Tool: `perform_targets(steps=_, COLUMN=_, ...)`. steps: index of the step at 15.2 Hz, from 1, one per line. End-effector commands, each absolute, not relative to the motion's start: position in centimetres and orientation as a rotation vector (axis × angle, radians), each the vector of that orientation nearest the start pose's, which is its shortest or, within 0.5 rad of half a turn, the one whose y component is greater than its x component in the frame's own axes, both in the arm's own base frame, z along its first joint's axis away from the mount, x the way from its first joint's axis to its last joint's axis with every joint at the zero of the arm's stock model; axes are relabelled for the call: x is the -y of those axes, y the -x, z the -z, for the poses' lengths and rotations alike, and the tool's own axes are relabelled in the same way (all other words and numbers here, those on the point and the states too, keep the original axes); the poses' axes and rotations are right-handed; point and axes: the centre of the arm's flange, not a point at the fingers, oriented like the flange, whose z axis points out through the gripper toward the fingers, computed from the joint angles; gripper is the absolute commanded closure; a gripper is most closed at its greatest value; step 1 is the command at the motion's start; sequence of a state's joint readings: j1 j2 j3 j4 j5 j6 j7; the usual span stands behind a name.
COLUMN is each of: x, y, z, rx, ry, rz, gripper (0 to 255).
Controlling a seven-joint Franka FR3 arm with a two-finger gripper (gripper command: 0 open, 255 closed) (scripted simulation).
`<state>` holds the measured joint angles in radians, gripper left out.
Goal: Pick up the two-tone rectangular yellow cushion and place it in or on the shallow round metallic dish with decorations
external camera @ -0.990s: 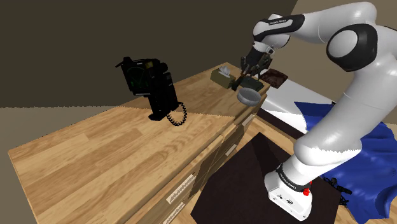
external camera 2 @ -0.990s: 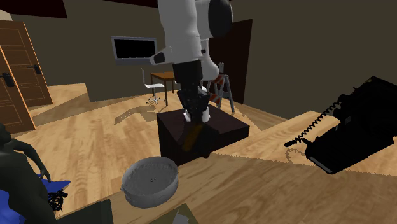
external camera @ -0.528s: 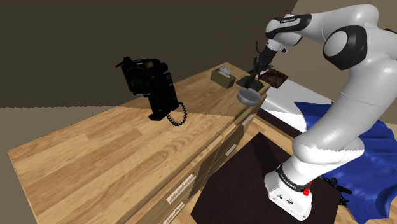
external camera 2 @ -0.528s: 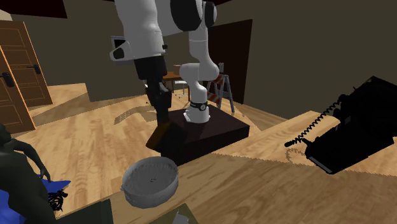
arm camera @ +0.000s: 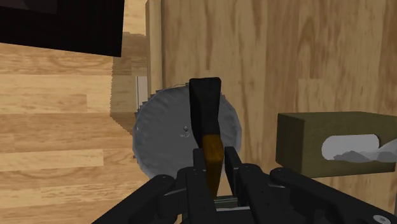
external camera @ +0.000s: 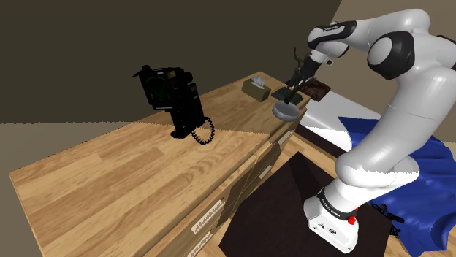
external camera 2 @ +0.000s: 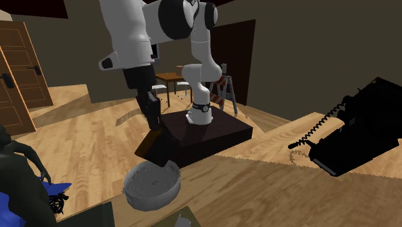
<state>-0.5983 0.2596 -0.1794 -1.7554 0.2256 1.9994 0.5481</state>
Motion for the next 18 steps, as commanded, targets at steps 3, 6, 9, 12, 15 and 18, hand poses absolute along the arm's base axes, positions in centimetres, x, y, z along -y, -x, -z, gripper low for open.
perform_targets(steps=3, x=42.8, y=-46.3, z=-40.0, rx=-1.939, ry=2.267, rz=0.014, gripper=255)
perform_targets(steps=6, x=42.8, y=-46.3, z=-38.4, rx=-1.939, ry=2.267, rz=0.014, gripper=255)
perform_targets(steps=9, x=42.8, y=-46.3, z=-36.8, rx=-1.939, ry=2.267, rz=0.014, gripper=255)
perform_targets(steps=12, x=42.8, y=-46.3, z=-35.2, rx=-1.939, ry=2.267, rz=0.014, gripper=255)
perform_targets(steps=15, x=42.8, y=-46.3, z=-33.6, rx=-1.939, ry=2.267, rz=0.014, gripper=255)
perform_targets(steps=18, x=42.8, y=-46.3, z=-33.6, rx=-1.939, ry=2.267, rz=0.014, gripper=255)
